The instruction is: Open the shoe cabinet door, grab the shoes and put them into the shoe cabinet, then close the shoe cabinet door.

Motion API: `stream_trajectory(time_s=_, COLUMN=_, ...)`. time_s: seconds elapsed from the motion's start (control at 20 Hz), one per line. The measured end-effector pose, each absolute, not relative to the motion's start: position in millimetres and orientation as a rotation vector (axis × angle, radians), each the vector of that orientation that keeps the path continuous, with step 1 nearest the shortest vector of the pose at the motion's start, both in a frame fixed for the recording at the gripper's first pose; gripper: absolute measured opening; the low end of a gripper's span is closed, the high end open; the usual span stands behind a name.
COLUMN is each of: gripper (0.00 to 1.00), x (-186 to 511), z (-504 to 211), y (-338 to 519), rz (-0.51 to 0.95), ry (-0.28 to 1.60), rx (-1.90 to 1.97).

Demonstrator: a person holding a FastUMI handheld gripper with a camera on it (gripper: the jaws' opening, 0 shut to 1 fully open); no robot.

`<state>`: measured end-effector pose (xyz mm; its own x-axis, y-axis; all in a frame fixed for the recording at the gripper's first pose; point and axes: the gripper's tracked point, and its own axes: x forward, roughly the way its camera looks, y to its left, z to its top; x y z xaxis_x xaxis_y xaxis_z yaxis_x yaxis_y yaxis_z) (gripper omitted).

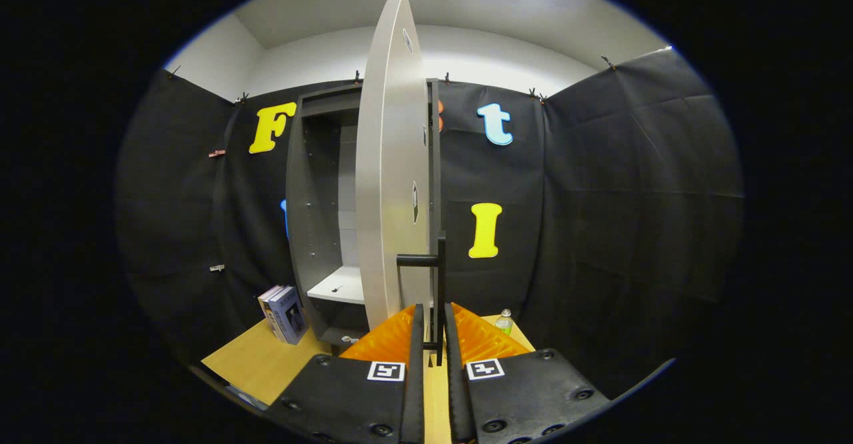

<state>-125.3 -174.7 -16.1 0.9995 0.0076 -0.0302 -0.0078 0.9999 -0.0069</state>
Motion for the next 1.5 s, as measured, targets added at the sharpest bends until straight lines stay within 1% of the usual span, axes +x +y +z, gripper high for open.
stream_trajectory(time_s=0.25, gripper=0.18, x=-137, z=-7, y=-201, rz=-0.060, ry=0.000, rx=0.002)
stream_trajectory(time_s=0.45, gripper=0.18, x=-149, z=3, y=-197, rz=-0.027, ry=-0.013, rx=0.033)
stream_trajectory(time_s=0.6, gripper=0.18, x=-166, z=16, y=-187, rz=0.015, ry=-0.071, rx=-0.002)
stream_trajectory(time_s=0.75, gripper=0.29, x=-188, z=18, y=-152, rz=0.152, ry=-0.089, rx=-0.030)
stream_trajectory(time_s=0.9, gripper=0.63, x=-193, z=3, y=-110, rz=0.265, ry=-0.039, rx=-0.035)
stream_trajectory(time_s=1.05, gripper=0.98, x=-193, z=-39, y=-75, rz=0.344, ry=0.093, rx=-0.039)
stream_trajectory(time_s=1.15, gripper=0.98, x=-183, z=-73, y=-51, rz=0.362, ry=0.182, rx=-0.047)
stream_trajectory(time_s=1.4, gripper=0.98, x=-164, z=-189, y=-24, rz=0.303, ry=0.511, rx=0.087)
stream_trajectory(time_s=1.5, gripper=0.99, x=-146, z=-231, y=-6, rz=0.270, ry=0.599, rx=0.126)
